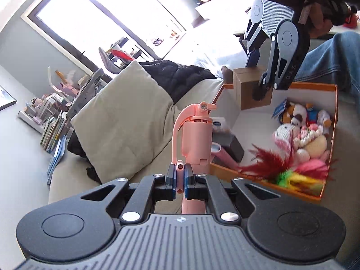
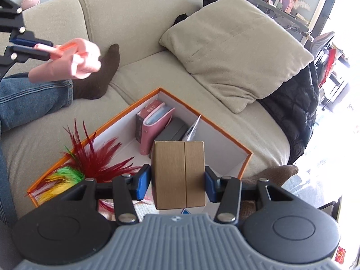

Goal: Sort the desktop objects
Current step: 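Carry the pink selfie stick and brown box over the orange box with both tools, then drop the selfie stick into the orange box with the left tool while the right holds the box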

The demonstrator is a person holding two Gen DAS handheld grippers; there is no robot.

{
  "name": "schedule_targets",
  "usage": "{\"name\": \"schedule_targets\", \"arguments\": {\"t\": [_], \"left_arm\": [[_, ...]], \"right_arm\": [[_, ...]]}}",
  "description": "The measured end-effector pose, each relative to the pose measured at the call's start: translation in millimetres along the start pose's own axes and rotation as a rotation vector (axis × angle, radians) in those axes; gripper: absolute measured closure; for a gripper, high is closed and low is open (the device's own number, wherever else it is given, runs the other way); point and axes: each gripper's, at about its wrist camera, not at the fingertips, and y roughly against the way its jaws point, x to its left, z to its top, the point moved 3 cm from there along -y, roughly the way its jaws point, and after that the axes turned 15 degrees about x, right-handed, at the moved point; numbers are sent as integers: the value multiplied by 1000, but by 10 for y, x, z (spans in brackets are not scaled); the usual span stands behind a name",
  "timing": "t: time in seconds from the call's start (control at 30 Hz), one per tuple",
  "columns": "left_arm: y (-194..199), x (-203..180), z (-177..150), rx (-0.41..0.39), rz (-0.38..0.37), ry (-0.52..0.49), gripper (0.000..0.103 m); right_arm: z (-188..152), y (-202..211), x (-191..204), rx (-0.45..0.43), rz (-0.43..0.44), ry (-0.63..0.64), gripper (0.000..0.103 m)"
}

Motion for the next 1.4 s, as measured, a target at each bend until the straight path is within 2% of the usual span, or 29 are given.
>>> {"name": "schedule_targets", "arguments": {"t": [0.23,0.37,0.5,0.7,0.83,1.03,1.4], "left_arm": [[-80,-87,584,-38,-119,-76,96],[-261,-278,852,-27,-221,-137,96],[-528,-465,1023,11,-223,-202,96],[-840,-564,1031,79,-266,-263,96],[-991,-727,1047,81,-258,-310,96],[-1308,-1079,977,132,-222,-459,96],[-1776,-1159,897,228,-337,-411,96]], "right_arm": [[-79,161,-275,-35,-4,-105,52],[-174,220,-435,-52,-4,-163,52],[-251,219,-541,-48,-50,-184,52],[-342,143,-710,-57,-43,-229,53],[-327,84,-769,-62,-23,-243,53],[-317,-21,-765,-55,-16,-241,53],[-256,-240,-671,-29,26,-204,53]]}}
